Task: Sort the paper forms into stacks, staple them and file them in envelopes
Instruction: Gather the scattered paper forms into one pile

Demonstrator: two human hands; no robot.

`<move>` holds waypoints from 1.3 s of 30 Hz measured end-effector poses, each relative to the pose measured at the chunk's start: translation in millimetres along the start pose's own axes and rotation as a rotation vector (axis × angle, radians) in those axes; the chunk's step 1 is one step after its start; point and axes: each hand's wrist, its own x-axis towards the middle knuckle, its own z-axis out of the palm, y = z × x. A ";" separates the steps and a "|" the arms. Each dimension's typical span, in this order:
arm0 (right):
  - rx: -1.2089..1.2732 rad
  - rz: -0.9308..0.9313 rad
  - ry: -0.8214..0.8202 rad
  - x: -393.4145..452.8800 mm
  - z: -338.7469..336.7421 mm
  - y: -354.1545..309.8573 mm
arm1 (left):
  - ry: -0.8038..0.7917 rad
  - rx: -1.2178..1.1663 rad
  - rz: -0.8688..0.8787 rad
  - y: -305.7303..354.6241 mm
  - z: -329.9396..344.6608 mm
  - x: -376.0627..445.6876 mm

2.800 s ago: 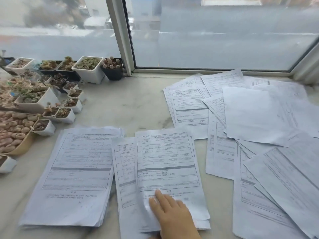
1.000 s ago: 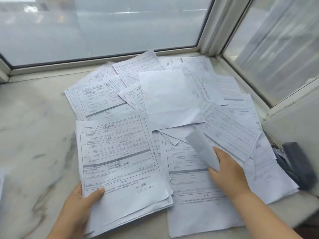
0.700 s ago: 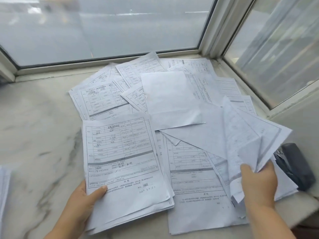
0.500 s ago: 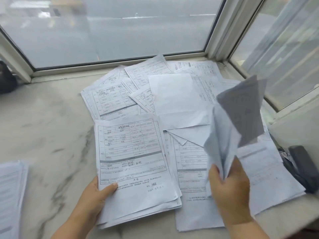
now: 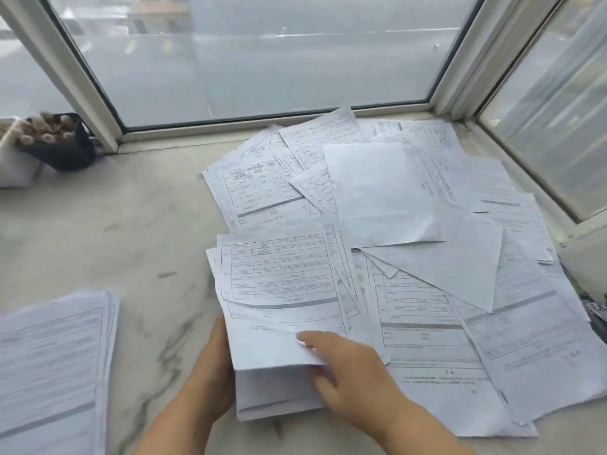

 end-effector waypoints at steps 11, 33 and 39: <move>0.152 0.298 -0.178 9.6 -38.7 23.0 | -0.044 -0.086 -0.215 -0.5 -15.1 13.3; 0.194 0.792 0.168 156.3 -207.4 229.4 | 0.583 0.388 0.014 -19.7 14.5 11.6; 0.048 0.857 0.070 129.7 -288.3 278.3 | 0.577 0.327 0.021 -24.4 12.6 10.2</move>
